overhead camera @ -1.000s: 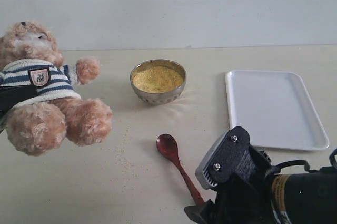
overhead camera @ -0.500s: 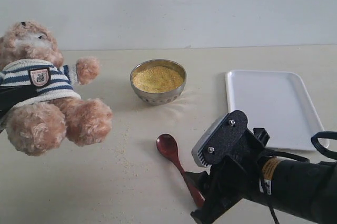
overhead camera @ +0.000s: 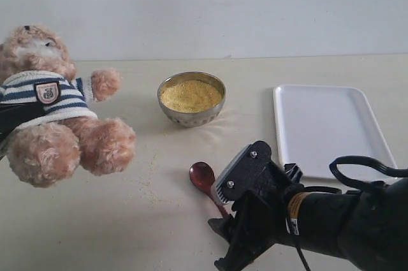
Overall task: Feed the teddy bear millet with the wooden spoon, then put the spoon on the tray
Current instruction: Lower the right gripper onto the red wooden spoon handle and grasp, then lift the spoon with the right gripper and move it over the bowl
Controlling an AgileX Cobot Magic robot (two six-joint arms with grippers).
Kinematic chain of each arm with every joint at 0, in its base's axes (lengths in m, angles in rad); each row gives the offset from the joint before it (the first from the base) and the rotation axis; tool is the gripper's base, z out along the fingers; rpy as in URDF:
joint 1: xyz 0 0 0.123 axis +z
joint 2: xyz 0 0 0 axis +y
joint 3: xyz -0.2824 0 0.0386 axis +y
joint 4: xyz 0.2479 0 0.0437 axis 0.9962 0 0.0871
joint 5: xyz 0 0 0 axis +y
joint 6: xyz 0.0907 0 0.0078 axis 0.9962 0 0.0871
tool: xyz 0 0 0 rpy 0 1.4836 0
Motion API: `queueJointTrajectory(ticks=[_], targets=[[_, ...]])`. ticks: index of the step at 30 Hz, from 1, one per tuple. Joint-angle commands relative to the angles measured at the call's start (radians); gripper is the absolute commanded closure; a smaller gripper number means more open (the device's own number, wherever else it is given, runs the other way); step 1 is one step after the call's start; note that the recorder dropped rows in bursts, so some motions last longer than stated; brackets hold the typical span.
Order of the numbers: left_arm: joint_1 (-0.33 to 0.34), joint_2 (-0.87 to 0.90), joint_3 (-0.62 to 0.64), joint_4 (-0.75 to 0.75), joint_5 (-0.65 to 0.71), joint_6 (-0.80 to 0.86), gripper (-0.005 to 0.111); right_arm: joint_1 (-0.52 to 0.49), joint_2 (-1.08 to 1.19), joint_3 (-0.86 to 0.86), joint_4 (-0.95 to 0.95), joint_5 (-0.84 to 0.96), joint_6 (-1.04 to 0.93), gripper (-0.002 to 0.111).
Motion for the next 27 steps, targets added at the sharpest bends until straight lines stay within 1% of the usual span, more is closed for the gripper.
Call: queueJointTrajectory(ticks=[1,9,14,15,16,21,27], targets=[[0.003,-0.007,-0.003,-0.017,-0.035,0.01,0.102,0.003,0.033,-0.02,-0.005,0.007,0.03,0.047],[0.003,-0.007,-0.003,-0.021,-0.035,0.01,0.102,0.003,0.082,-0.02,-0.001,0.033,0.024,0.047],[0.003,-0.007,-0.003,-0.021,-0.035,0.01,0.102,0.003,0.082,-0.02,0.061,0.033,0.024,0.048],[0.003,-0.007,-0.003,-0.021,-0.035,0.01,0.102,0.003,0.082,-0.02,0.07,0.033,0.024,0.05],[0.003,-0.007,-0.003,-0.021,-0.035,0.01,0.102,0.003,0.082,-0.02,0.084,0.034,0.024,0.054],[0.003,-0.007,-0.003,-0.021,-0.035,0.01,0.102,0.003,0.082,-0.02,0.086,0.077,0.024,0.087],[0.003,-0.007,-0.003,-0.021,-0.035,0.01,0.102,0.003,0.082,-0.02,0.108,0.122,0.028,0.105]])
